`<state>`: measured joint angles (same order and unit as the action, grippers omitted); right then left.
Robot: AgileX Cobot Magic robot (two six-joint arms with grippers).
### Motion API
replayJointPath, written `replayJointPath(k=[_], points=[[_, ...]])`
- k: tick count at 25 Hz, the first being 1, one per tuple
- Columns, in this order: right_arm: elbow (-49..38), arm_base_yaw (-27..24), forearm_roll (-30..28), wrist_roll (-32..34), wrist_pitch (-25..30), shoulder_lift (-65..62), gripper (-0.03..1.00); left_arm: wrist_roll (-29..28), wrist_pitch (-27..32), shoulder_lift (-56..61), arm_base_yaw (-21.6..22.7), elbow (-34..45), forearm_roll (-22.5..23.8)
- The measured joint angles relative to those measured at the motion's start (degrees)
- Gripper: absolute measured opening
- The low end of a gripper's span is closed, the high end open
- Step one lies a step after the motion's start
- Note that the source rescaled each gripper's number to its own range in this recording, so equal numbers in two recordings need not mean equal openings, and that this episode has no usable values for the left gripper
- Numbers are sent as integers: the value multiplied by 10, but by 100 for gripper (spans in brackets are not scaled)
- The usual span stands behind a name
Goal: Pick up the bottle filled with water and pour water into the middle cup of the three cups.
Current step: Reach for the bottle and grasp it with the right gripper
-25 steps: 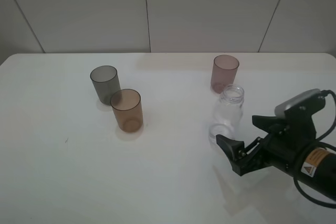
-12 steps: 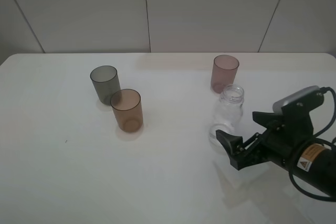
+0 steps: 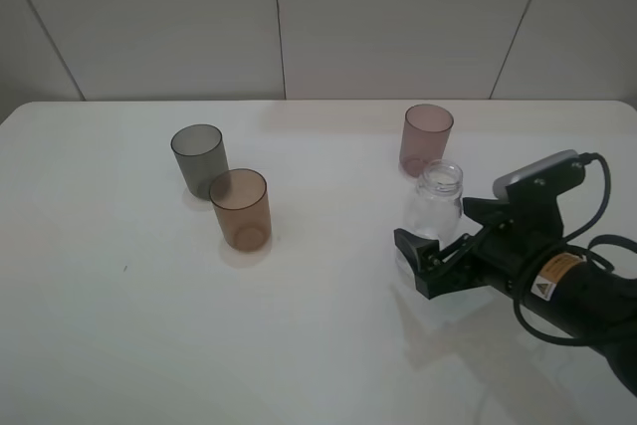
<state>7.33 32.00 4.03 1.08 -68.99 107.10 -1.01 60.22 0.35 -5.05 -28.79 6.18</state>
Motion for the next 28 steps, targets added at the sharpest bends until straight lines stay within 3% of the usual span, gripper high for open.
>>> replayJointPath(k=[18, 20, 21, 22, 23, 24, 28], points=[[63, 0, 4, -1, -2, 59, 98, 0, 0, 0, 0, 0, 0], [66, 0, 4, -1, -2, 62, 83, 0, 0, 0, 0, 0, 0], [68, 0, 4, -1, -2, 62, 69, 0, 0, 0, 0, 0, 0], [68, 0, 4, -1, -3, 62, 47, 0, 0, 0, 0, 0, 0], [68, 0, 4, -1, -3, 62, 18, 0, 0, 0, 0, 0, 0], [68, 0, 4, -1, -2, 62, 0, 0, 0, 0, 0, 0, 0], [68, 0, -2, -2, -2, 62, 0, 0, 0, 0, 0, 0, 0]])
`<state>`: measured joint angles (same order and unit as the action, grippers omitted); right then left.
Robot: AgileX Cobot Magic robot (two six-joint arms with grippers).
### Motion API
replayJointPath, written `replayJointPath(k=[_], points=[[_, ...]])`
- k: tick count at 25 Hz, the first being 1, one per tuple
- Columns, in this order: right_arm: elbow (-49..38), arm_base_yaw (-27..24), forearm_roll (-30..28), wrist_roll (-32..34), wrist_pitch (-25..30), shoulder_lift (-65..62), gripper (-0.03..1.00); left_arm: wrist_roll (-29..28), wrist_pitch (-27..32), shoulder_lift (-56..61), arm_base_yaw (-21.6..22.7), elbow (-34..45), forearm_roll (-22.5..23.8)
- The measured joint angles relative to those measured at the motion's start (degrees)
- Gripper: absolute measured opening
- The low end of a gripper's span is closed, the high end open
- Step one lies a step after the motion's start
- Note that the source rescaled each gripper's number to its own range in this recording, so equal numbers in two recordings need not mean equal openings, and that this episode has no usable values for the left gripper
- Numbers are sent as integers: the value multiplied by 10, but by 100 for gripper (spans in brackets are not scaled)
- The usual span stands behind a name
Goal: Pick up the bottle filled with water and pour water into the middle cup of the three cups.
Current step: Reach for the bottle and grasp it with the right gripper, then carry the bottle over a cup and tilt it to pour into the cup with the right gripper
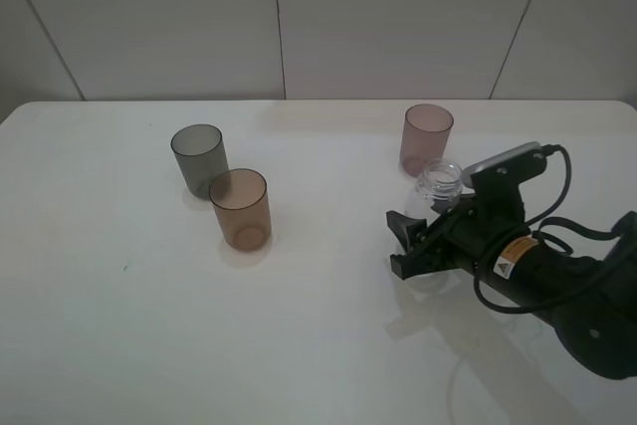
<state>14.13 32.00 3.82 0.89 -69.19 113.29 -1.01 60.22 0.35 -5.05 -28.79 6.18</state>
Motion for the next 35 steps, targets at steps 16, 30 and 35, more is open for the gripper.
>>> replayJointPath(k=[16, 30, 35], points=[[0, 0, -4, 0, 12, -33, 0, 0, 0, 0, 0, 0, 0], [90, 0, 7, -1, 394, -291, 0, 0, 0, 0, 0, 0, 0], [198, 0, -9, -2, 619, -329, 0, 0, 0, 0, 0, 0, 0]])
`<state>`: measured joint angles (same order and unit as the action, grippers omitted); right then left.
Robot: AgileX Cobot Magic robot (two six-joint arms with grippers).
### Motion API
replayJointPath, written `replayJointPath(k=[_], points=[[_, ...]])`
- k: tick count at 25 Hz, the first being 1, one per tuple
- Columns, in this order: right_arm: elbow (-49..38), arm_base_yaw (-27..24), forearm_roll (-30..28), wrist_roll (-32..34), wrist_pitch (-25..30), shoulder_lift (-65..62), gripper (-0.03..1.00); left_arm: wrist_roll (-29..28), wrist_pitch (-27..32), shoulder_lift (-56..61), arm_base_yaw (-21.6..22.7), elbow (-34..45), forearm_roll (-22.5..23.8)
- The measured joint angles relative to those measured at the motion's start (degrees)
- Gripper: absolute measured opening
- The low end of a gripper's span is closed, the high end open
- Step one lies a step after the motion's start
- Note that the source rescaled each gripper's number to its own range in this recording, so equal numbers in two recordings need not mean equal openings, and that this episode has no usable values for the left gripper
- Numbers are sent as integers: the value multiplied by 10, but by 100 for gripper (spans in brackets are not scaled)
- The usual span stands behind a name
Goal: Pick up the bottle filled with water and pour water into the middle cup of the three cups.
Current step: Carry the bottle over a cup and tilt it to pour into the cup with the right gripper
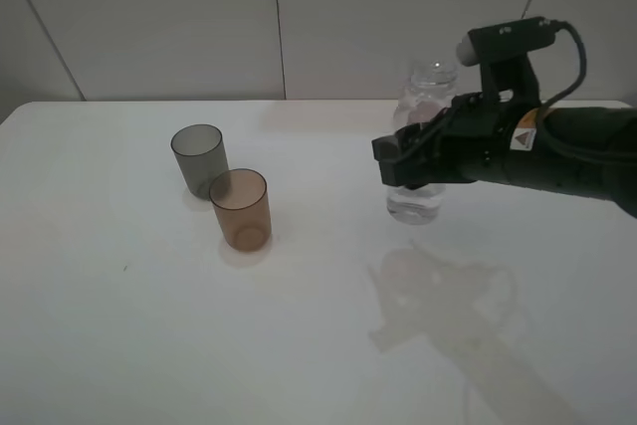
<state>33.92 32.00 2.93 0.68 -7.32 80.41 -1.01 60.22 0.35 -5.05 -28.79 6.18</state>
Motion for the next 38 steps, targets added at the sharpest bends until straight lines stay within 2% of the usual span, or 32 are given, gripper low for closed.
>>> replayJointPath(k=[4, 8, 14, 19, 25, 38], points=[[86, 0, -55, 0, 128, 1, 0, 0, 0, 0, 0, 0, 0], [154, 0, -184, 51, 199, 10, 0, 0, 0, 0, 0, 0, 0], [171, 15, -385, 210, 220, 58, 0, 0, 0, 0, 0, 0, 0], [176, 50, -506, 294, 220, 101, 0, 0, 0, 0, 0, 0, 0], [219, 102, -599, 329, 270, 164, 0, 0, 0, 0, 0, 0, 0], [306, 187, -716, 332, 370, 292, 0, 0, 0, 0, 0, 0, 0]])
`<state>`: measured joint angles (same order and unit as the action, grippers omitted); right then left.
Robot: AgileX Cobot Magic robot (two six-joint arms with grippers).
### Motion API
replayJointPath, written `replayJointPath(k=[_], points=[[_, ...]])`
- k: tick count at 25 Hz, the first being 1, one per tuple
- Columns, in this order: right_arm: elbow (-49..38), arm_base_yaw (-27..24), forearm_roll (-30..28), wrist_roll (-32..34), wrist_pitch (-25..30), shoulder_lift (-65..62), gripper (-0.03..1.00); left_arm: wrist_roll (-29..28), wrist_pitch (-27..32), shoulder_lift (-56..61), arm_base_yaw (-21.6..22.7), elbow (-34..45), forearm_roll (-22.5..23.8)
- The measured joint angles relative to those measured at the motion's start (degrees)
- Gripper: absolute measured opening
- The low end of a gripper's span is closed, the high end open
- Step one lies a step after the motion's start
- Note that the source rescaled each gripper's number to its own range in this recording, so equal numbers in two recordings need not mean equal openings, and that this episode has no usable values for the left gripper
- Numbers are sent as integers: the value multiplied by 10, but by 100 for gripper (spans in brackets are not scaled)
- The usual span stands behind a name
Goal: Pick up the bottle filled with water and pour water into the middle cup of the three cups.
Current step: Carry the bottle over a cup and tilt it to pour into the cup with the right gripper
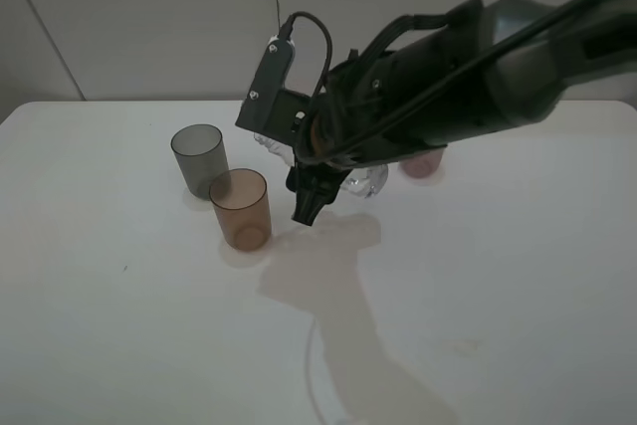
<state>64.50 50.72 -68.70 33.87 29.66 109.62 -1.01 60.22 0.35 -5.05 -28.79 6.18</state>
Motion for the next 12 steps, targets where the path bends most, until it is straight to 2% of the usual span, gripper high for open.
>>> replayJointPath(k=[4, 12], points=[[18, 11, -30, 0, 33, 25, 0, 0, 0, 0, 0, 0, 0], [20, 13, -121, 0, 56, 34, 0, 0, 0, 0, 0, 0, 0]])
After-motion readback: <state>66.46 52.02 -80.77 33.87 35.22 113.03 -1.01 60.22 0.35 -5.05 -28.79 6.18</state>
